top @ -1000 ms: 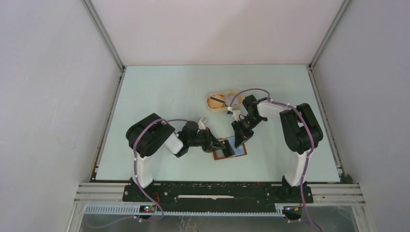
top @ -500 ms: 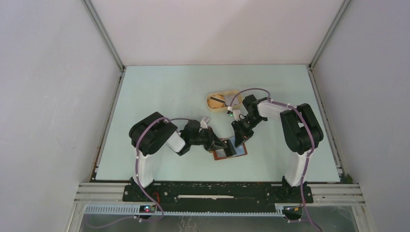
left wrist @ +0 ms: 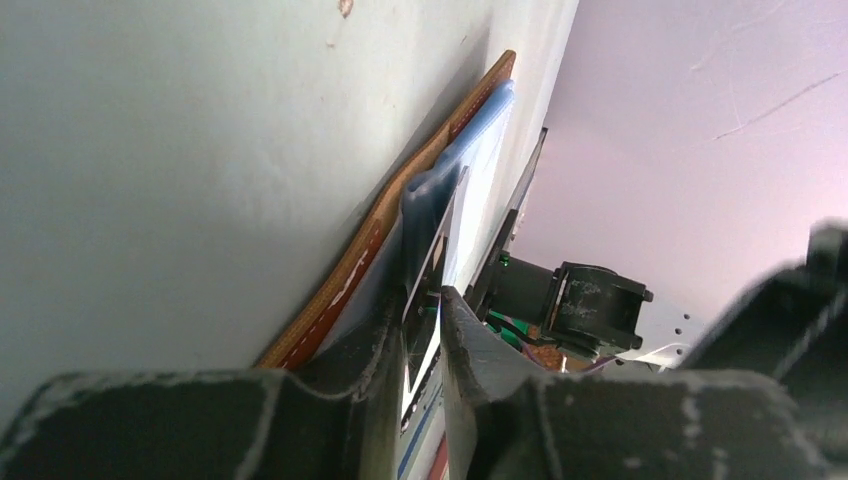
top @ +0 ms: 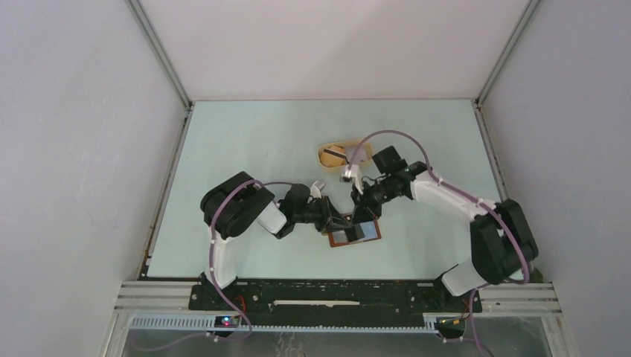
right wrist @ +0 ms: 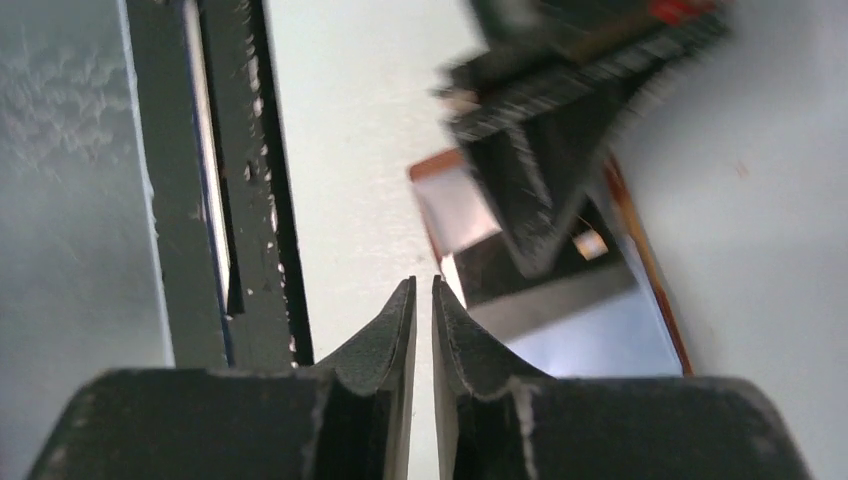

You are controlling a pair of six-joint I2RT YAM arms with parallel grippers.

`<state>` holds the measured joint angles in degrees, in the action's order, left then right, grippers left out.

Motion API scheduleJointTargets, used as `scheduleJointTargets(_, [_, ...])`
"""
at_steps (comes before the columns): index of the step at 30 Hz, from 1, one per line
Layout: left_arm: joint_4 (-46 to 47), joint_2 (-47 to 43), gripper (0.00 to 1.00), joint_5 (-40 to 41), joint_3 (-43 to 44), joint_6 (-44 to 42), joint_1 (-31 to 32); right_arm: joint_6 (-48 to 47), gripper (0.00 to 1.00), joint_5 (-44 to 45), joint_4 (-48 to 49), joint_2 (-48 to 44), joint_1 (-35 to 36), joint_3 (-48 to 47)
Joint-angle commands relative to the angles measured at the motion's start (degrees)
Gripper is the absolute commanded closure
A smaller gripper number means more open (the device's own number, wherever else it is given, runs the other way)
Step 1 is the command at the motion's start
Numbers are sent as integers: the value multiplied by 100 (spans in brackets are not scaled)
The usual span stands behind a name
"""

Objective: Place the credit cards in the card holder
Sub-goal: Insert the credit card into the card holder.

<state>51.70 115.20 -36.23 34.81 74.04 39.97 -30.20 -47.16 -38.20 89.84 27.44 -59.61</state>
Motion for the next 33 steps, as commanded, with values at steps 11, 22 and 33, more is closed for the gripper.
scheduleJointTargets(11, [-323,233,73,-94,61,-95,10,-1700,95,2158,2017,-396,2141,1021])
scheduleJointTargets(22, [-284,275,72,-103,96,-68,10,-1707,97,3156,2451,-9,2573,1195])
scheduleJointTargets(33, [-284,323,68,-121,130,-65,11,-1744,98,3827,2609,-60,2591,1417])
